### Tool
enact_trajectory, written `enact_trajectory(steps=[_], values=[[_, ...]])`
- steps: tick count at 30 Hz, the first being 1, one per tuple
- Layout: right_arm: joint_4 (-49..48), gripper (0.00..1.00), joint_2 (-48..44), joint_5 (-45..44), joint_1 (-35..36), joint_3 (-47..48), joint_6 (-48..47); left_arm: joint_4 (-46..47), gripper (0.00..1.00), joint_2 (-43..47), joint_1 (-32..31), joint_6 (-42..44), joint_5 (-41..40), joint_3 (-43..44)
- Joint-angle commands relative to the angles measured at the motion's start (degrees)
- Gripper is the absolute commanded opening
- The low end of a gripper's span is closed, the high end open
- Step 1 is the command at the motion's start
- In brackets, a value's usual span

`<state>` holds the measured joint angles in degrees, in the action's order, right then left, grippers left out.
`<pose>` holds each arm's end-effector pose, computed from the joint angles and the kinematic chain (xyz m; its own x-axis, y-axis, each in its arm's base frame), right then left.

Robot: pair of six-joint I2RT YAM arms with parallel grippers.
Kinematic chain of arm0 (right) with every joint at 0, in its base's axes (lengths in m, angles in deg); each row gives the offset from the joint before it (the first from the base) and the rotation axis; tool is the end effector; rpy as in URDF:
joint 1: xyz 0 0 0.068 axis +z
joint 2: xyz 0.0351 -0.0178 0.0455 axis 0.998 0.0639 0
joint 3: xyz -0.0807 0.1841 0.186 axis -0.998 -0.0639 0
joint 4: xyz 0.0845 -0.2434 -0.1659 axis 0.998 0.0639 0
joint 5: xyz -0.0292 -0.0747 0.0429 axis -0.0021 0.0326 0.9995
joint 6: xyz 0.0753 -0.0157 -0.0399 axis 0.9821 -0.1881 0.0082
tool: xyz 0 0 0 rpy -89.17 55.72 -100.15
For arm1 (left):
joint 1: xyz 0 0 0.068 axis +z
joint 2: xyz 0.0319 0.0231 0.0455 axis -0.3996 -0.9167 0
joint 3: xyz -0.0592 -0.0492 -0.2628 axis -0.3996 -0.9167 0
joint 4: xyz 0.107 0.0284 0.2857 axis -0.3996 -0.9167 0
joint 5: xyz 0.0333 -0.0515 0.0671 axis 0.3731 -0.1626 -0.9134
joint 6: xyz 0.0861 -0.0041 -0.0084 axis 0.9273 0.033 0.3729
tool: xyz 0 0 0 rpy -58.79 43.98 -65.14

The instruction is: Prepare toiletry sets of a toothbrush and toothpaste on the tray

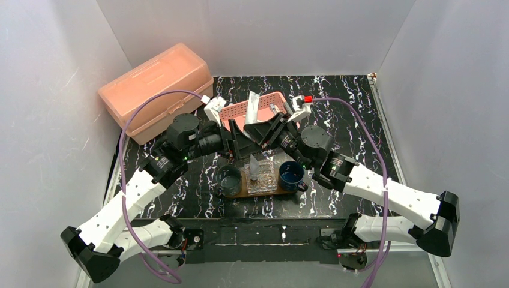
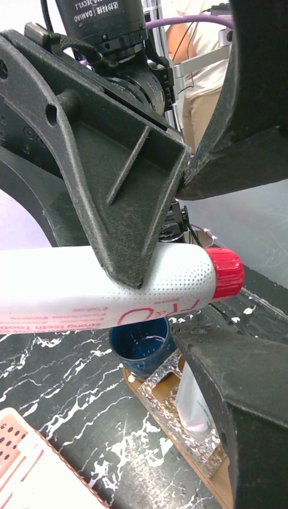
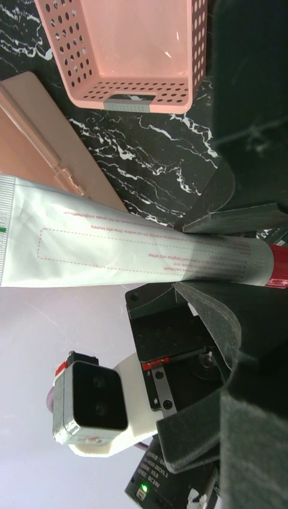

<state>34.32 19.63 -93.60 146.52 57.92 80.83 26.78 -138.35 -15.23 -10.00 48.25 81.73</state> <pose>0.1939 0.2904 0.3907 -0.4677 0.6125 -0.6373 -0.4836 0.4262 0.7645 0.2142 -0.2130 0.4031 -0.6498 -0.2494 -0.7180 0.6169 0.3788 -0.6899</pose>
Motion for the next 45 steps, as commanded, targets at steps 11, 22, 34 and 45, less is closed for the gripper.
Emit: enact_trajectory(steps=[11, 22, 34, 45], values=[[-6.4, 0.40, -3.4, -1.0, 1.2, -1.4, 1.0, 5.2, 0.45, -0.8, 0.0, -0.7, 2.9, -1.4], [-4.7, 0.50, -4.9, -1.8, 1.2, -2.1, -0.2, 5.4, 0.00, -1.4, 0.0, -0.4, 4.3, -1.7], [6.7, 0.74, -7.4, -2.9, 1.1, 3.9, -11.8, 5.5, 0.00, 0.1, -0.1, 0.3, 10.8, -4.3], [26.5, 0.76, -6.0, 1.6, 0.7, 17.1, -26.9, 1.9, 0.00, 3.8, 0.0, 3.2, 18.9, -5.5]])
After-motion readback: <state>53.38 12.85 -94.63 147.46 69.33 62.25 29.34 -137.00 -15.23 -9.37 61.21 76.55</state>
